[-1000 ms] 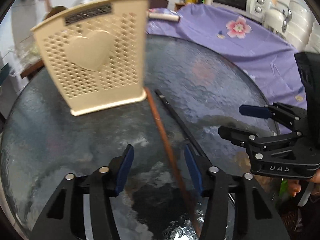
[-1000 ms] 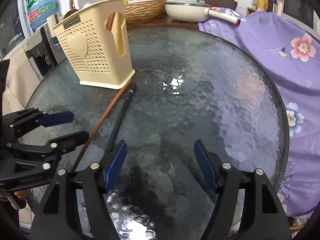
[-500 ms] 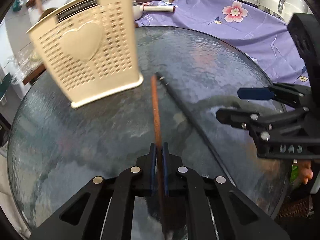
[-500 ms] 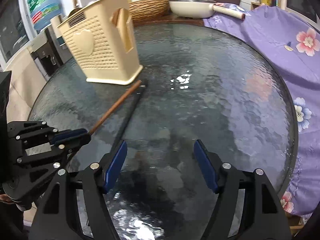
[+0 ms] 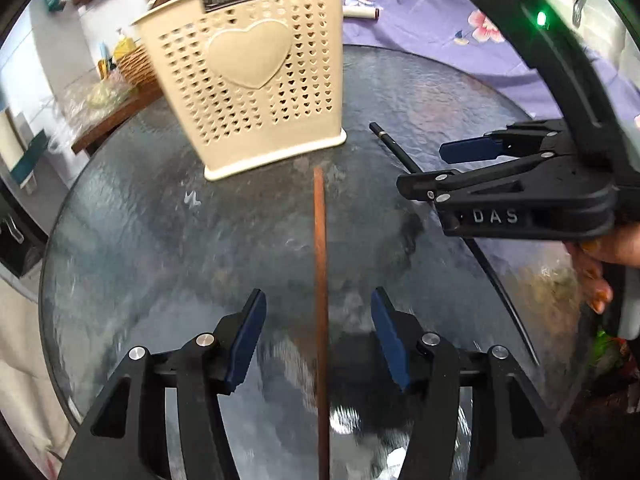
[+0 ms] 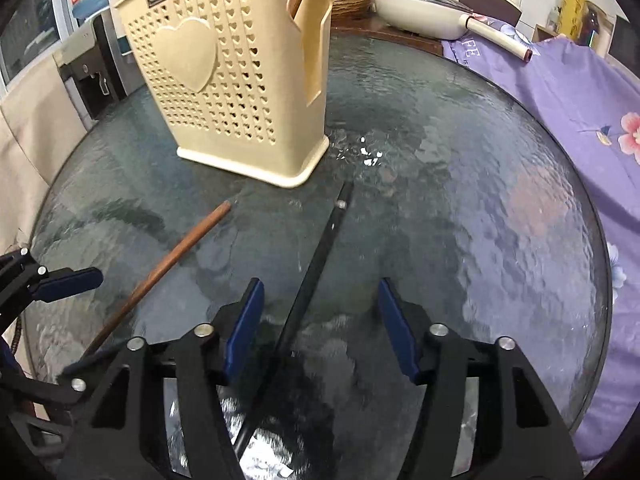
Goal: Organize utensils
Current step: 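Grasp a wooden chopstick with the left tool while the right tool grasps a black chopstick, then lift both chopsticks upright and carry them over the cream holder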
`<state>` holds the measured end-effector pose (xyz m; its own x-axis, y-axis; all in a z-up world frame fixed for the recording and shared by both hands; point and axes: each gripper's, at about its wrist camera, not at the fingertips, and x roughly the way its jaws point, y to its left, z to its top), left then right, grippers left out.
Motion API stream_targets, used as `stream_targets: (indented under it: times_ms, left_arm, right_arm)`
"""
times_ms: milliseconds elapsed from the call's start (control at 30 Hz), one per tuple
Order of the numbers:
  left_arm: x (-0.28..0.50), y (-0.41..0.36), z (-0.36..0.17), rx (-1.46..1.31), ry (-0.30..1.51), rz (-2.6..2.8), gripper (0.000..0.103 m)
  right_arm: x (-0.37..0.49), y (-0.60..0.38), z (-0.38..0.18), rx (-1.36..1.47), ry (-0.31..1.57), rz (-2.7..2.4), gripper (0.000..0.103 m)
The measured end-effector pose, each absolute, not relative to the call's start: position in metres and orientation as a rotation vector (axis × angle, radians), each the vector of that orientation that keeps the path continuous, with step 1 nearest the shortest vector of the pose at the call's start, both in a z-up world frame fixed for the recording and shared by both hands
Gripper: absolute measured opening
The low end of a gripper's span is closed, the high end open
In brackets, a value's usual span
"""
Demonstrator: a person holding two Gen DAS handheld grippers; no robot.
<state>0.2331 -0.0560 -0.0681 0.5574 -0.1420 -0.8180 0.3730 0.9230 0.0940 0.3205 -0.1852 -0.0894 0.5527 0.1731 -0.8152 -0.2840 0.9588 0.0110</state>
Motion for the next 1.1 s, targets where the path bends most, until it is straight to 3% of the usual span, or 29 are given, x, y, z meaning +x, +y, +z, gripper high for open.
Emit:
stream_targets:
  times_ms: [400,567,700,1100]
  left_arm:
    - [0.311,-0.085,-0.066,0.298,0.979,-0.341,0.027]
    - [0.32,-0.094,-0.066,0.308,0.987,-0.347,0.007]
    - [0.315,-0.099,-0.067,0.331,0.966,-0.326,0.007]
    - [0.305,-0.062,-0.069,0.208,0.954,-0.308,0.007]
  right_arm:
    - [0.36,-0.187,-0.086,-0.129,0.991,0.248,0.04]
    - [0.367,-0.184,-0.086,-0.127,0.991,0.234,0.033]
    - [0.369,-0.182,-0.086,-0.127,0.98,0.222,0.014]
    - [0.349,-0.2,-0.091,-0.013,0.946,0.267,0.008]
